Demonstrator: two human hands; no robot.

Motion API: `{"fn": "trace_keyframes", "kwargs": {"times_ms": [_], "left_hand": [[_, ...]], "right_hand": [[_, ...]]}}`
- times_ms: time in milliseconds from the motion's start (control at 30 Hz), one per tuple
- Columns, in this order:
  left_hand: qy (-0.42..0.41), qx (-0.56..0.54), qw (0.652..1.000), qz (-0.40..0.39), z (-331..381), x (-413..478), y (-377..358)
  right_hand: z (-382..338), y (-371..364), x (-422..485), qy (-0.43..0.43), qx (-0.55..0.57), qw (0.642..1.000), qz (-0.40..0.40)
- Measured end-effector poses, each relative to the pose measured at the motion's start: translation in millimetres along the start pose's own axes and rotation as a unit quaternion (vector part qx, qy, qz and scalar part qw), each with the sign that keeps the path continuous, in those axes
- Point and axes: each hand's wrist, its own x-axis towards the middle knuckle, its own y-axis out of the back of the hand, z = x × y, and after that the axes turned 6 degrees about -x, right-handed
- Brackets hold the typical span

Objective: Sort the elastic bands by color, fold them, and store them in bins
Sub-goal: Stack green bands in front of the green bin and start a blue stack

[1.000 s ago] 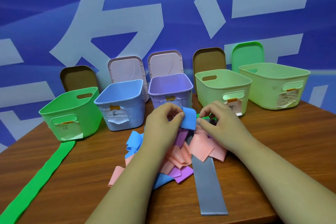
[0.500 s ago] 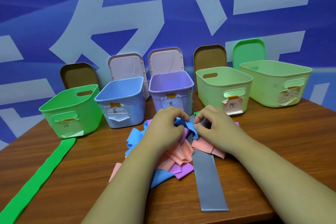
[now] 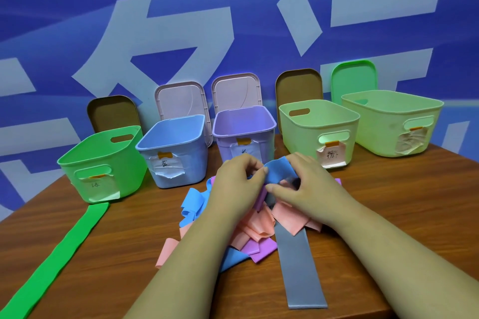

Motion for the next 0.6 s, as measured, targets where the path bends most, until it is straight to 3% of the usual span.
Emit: {"fn": "trace_keyframes", "kwargs": {"times_ms": [267,400,600], "left_hand": [[-0.049,-0.005,0.999,0.007,2.2,0.7,3.0],[-0.082,0.035,0.996,0.019,-0.9,2.9,5.9],[-0.051,0.036,0.997,0.046,-6.5,8.7,10.7]], "right_hand": [[-2.9,9.5,2.6,-0.050,0.139,0.983,0.111],[-11.4,18.9,10.1,-0.055,0.162,0.978,0.120],[-42.9,47.9,35.9,-0.015,0.131,0.986,0.105]]}}
